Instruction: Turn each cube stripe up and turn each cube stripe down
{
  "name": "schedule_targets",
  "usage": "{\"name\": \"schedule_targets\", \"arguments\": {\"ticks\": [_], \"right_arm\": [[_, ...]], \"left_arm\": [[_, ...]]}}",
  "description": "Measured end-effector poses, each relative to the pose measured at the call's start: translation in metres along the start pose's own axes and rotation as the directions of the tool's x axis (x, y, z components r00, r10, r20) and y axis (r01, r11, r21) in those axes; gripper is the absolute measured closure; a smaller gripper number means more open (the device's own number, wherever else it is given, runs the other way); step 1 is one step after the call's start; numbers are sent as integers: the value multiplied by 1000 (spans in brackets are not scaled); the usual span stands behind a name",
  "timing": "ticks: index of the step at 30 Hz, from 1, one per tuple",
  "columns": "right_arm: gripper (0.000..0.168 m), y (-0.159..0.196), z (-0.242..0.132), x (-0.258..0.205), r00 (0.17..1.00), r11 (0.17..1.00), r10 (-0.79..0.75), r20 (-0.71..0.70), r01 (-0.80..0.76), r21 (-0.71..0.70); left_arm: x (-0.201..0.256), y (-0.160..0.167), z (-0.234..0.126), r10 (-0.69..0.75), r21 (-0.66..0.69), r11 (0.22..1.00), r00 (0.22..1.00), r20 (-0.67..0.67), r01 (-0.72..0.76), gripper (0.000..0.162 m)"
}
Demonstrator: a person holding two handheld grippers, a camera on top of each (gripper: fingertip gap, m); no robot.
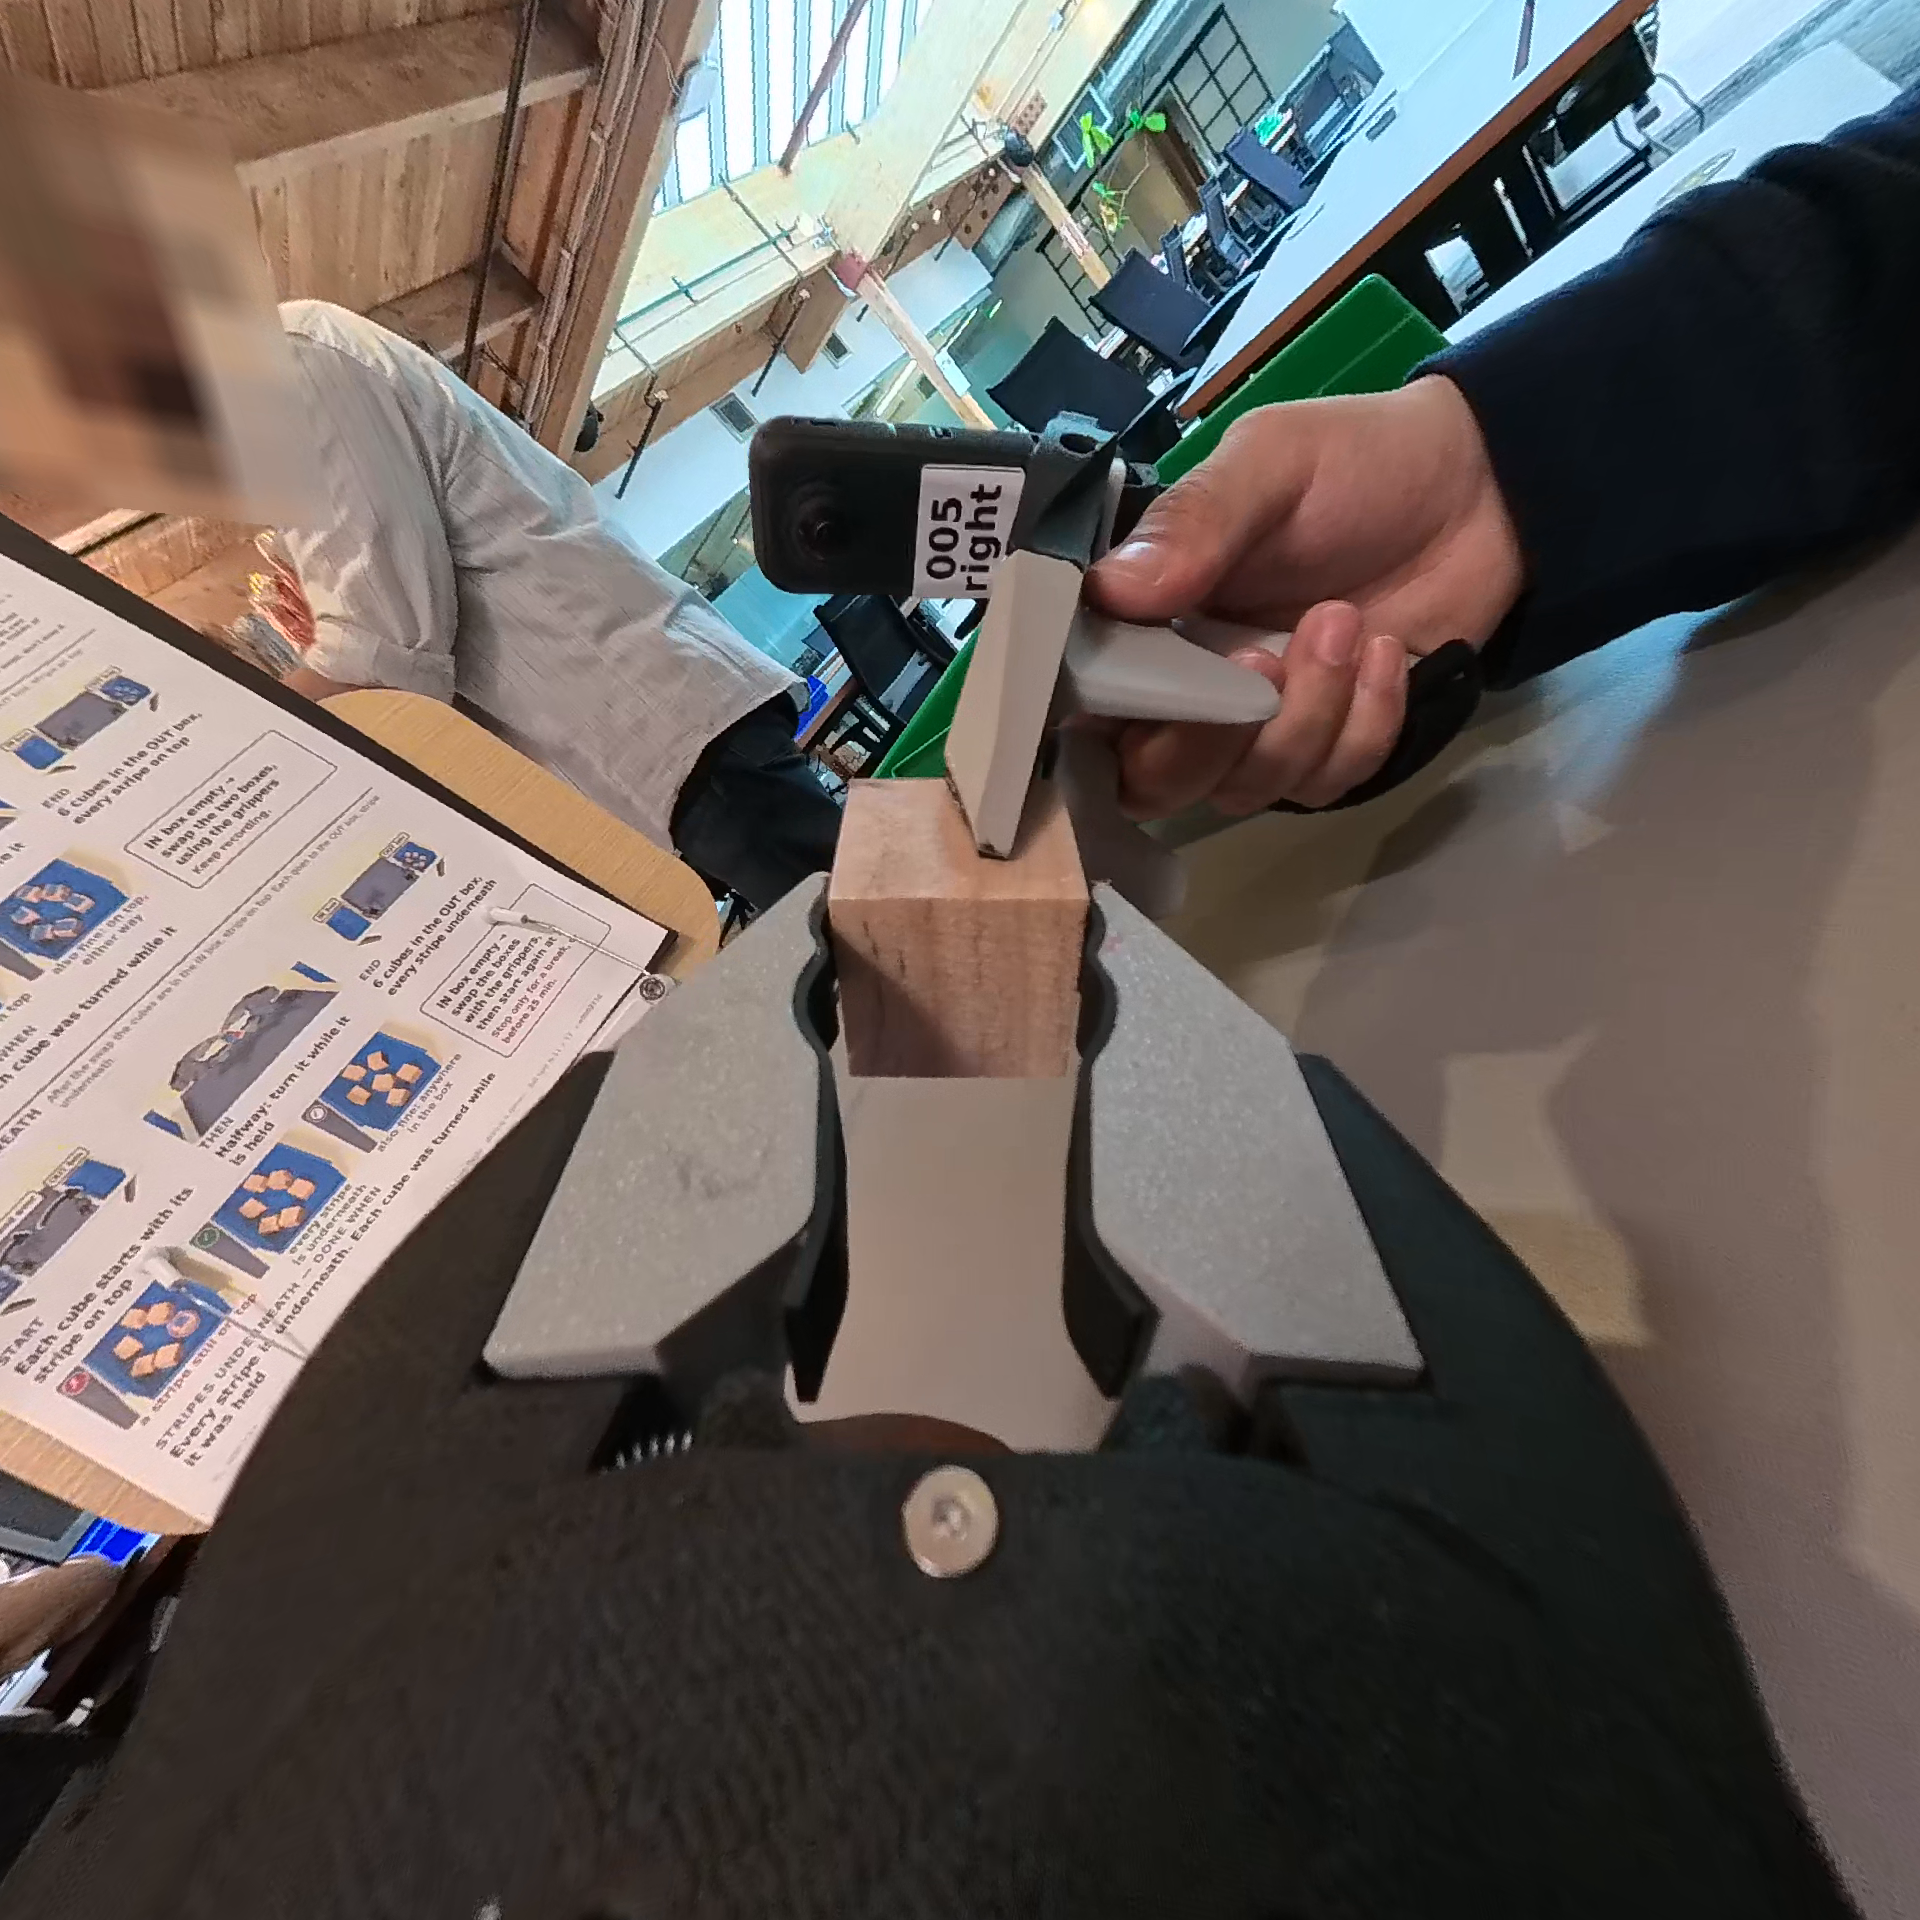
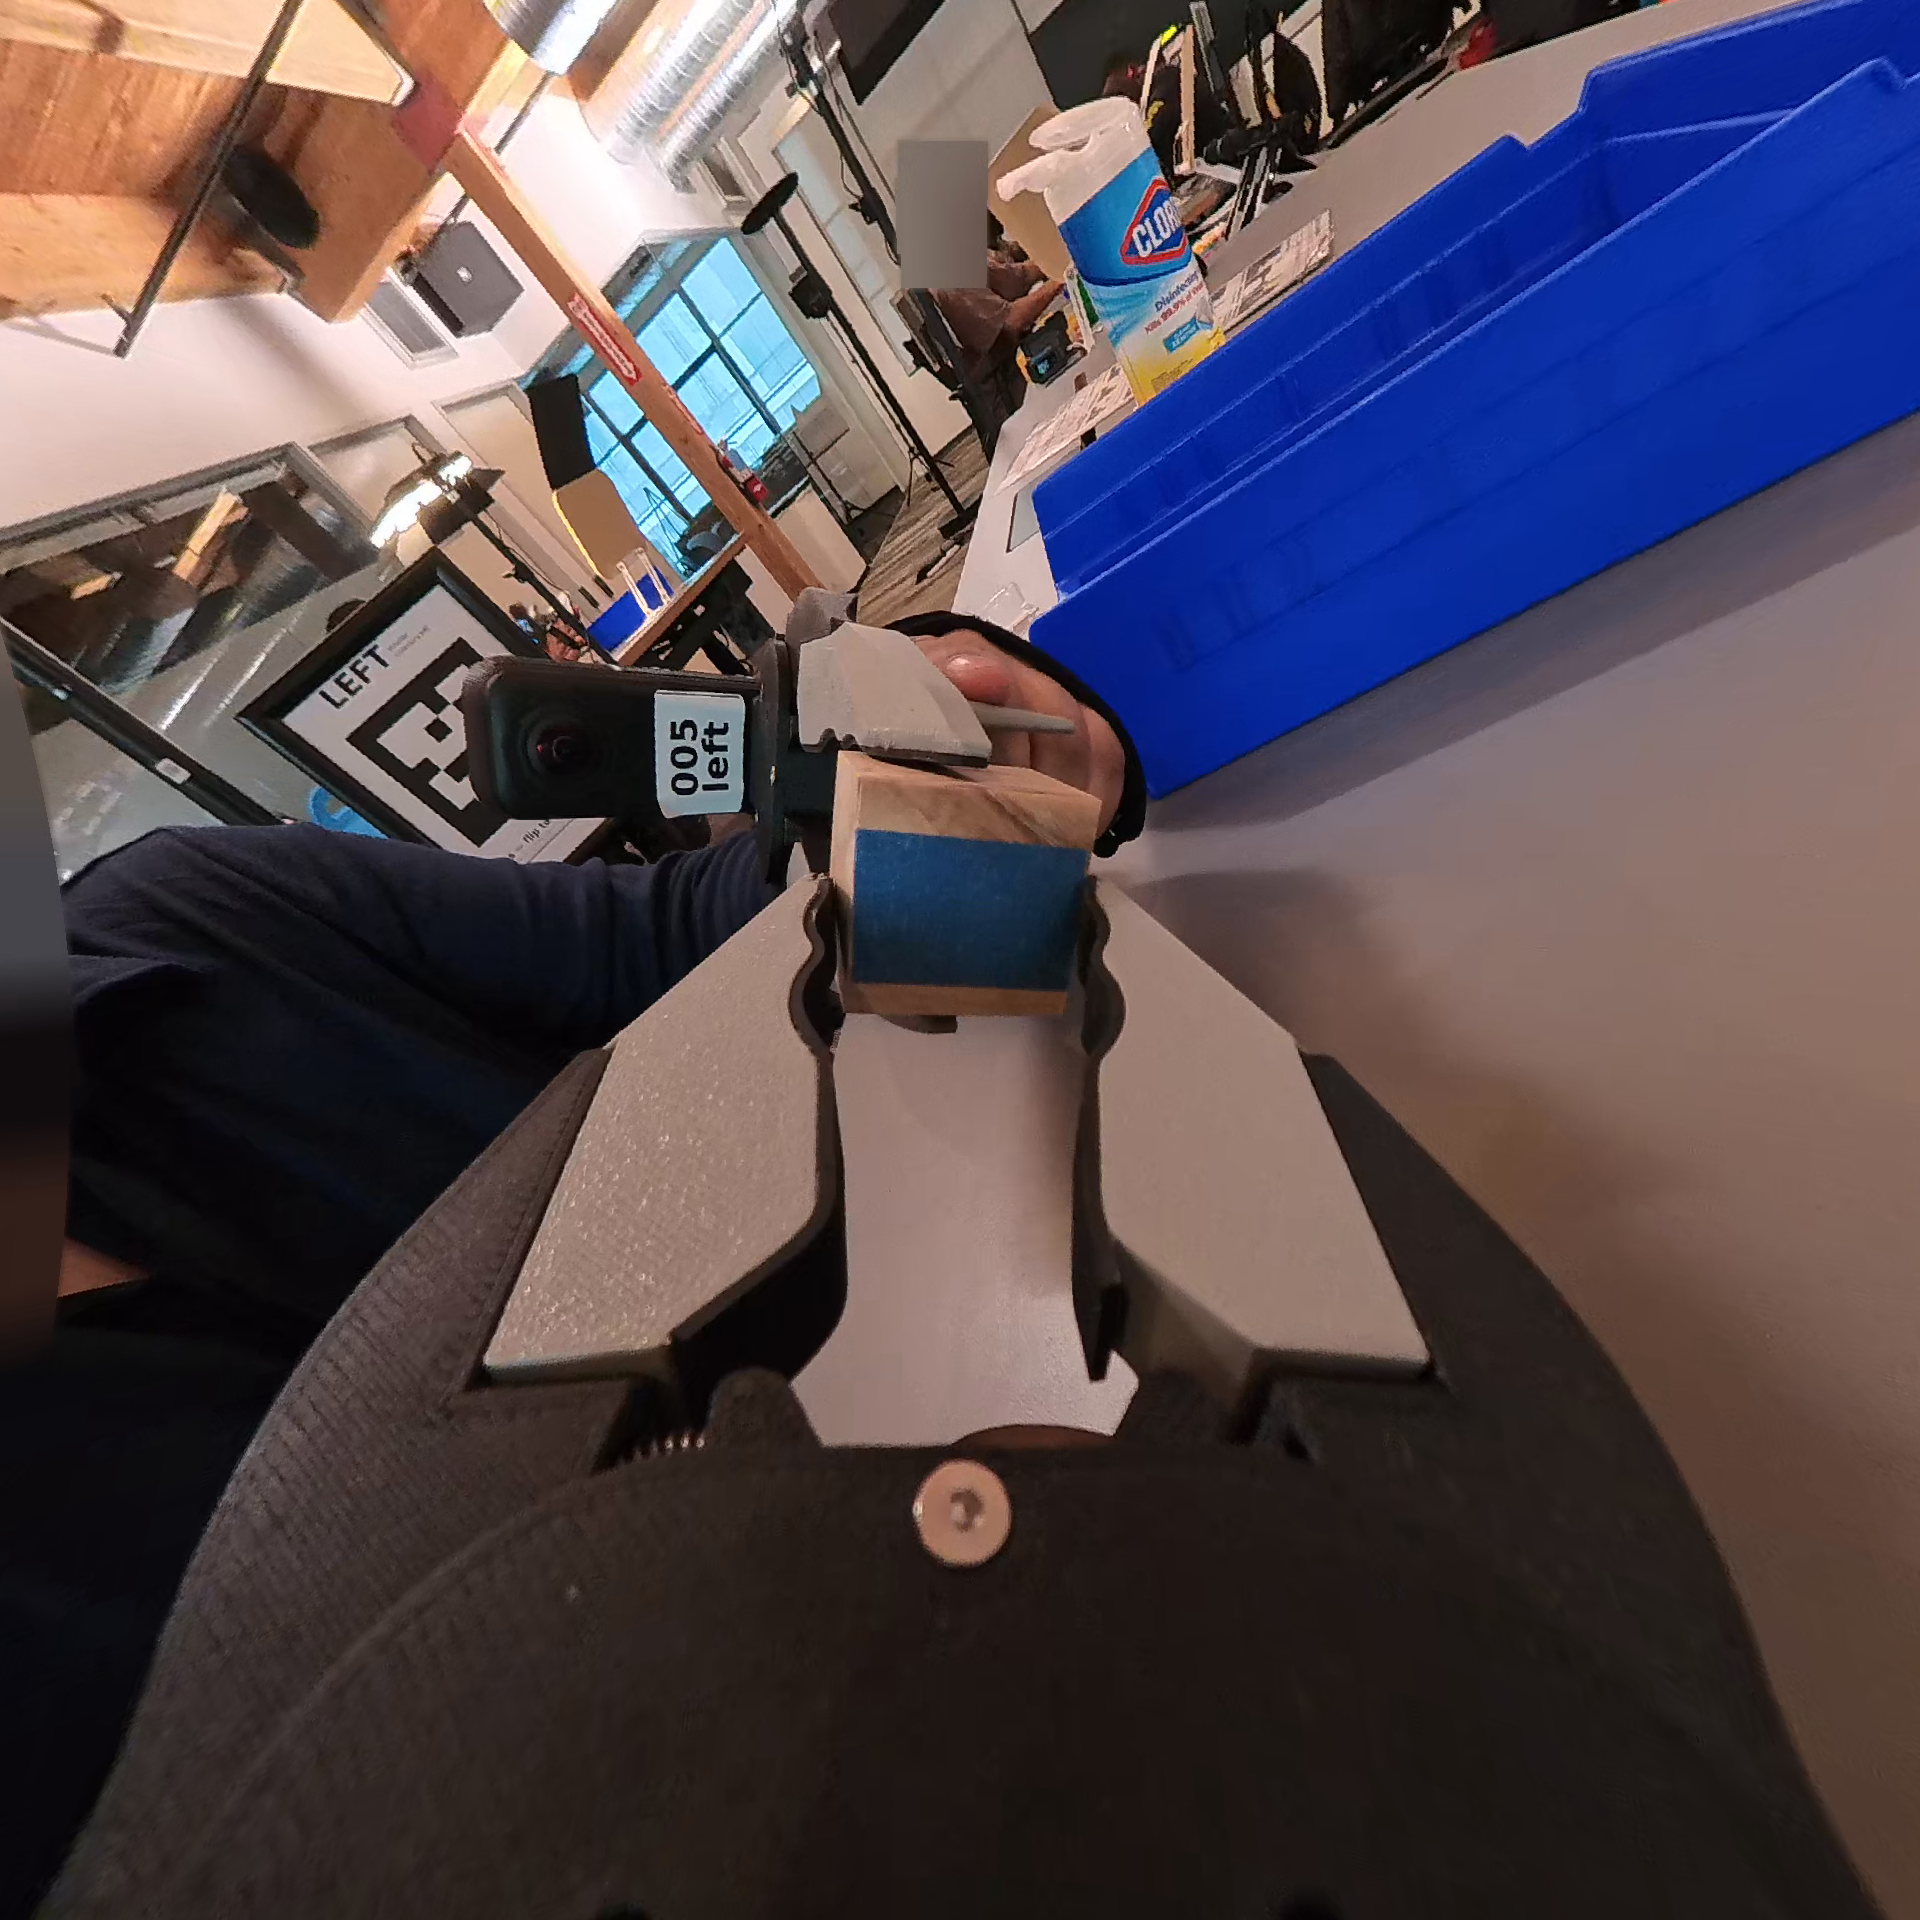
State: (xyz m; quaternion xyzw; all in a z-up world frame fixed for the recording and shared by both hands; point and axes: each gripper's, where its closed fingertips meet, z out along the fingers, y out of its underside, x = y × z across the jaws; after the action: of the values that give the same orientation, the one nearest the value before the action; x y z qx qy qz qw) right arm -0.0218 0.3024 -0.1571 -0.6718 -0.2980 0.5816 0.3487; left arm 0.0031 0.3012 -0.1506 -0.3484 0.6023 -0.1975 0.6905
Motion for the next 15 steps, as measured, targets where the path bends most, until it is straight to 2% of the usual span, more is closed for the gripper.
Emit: {"name": "schedule_targets", "arguments": {"ticks": [10, 15], "right_arm": [[126, 0, 0, -6, 999, 1000, 11, 33, -11, -1], [126, -2, 0, -3, 1000, 1000, -12, -4, 12, 1]], "left_arm": [[2, -5, -2, 49, 29, 998, 999, -1, -49, 119], [0, -2, -1, 26, 19, 999, 1000, 8, -26, 119]]}}
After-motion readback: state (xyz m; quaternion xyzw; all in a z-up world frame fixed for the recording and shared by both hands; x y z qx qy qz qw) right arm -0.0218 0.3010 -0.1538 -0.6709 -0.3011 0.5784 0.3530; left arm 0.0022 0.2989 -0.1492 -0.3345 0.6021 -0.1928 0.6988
